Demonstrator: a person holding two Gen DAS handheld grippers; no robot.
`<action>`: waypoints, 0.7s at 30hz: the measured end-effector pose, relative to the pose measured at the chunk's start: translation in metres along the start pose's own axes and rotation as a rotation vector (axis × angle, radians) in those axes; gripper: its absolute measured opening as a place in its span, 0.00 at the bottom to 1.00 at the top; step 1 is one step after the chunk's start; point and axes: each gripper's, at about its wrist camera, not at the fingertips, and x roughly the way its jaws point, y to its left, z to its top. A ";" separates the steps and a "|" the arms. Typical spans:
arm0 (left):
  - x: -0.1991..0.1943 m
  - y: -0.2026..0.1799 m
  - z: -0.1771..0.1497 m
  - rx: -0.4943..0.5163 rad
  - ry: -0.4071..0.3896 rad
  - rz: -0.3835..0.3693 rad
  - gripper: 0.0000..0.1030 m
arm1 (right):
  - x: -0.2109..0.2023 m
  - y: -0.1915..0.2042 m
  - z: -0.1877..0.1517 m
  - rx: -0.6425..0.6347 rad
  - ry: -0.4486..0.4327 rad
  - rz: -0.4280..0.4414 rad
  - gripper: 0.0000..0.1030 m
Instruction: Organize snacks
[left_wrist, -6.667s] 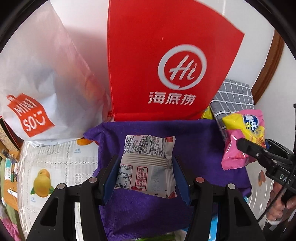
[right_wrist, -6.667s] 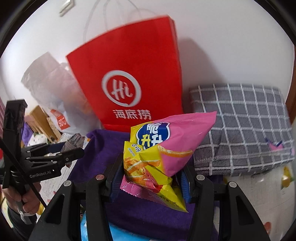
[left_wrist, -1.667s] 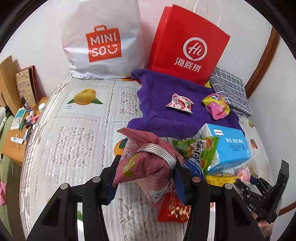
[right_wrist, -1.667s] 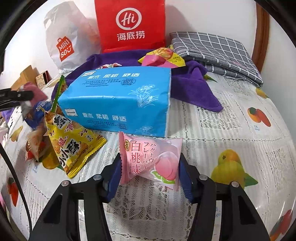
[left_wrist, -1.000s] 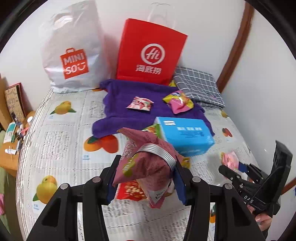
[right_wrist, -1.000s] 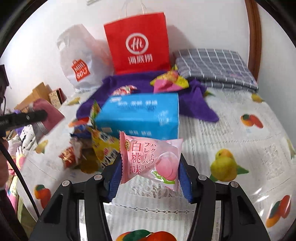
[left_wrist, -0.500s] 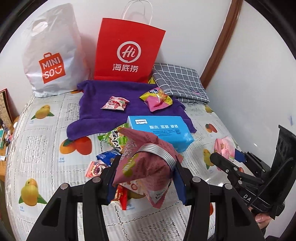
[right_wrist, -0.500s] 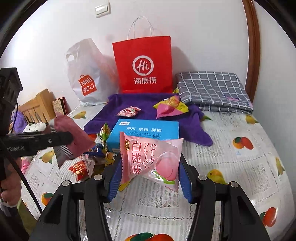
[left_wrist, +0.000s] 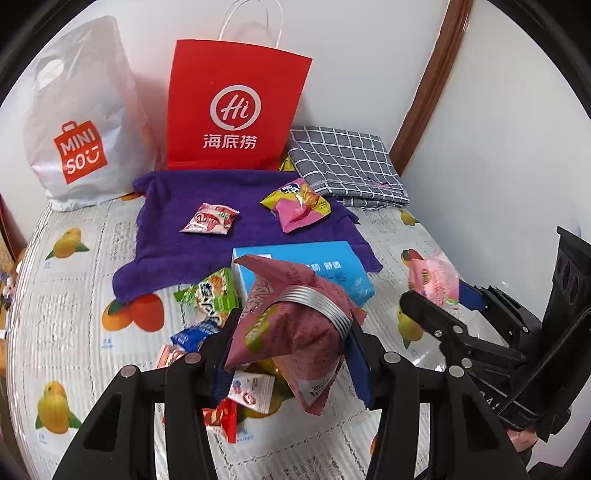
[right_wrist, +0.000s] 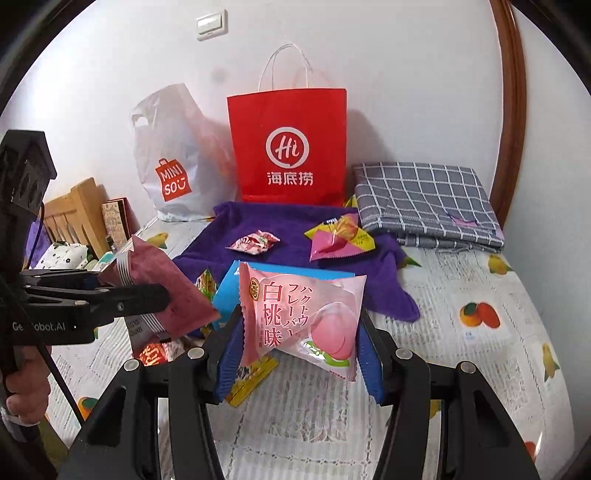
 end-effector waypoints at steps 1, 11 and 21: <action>0.002 -0.001 0.002 0.002 0.000 -0.001 0.48 | 0.002 0.000 0.002 -0.004 0.002 0.001 0.53; 0.016 -0.001 0.020 0.005 0.004 0.002 0.48 | 0.017 -0.010 0.021 -0.005 -0.003 0.009 0.53; 0.029 -0.004 0.056 0.018 0.006 0.014 0.48 | 0.034 -0.020 0.055 0.001 -0.015 0.035 0.53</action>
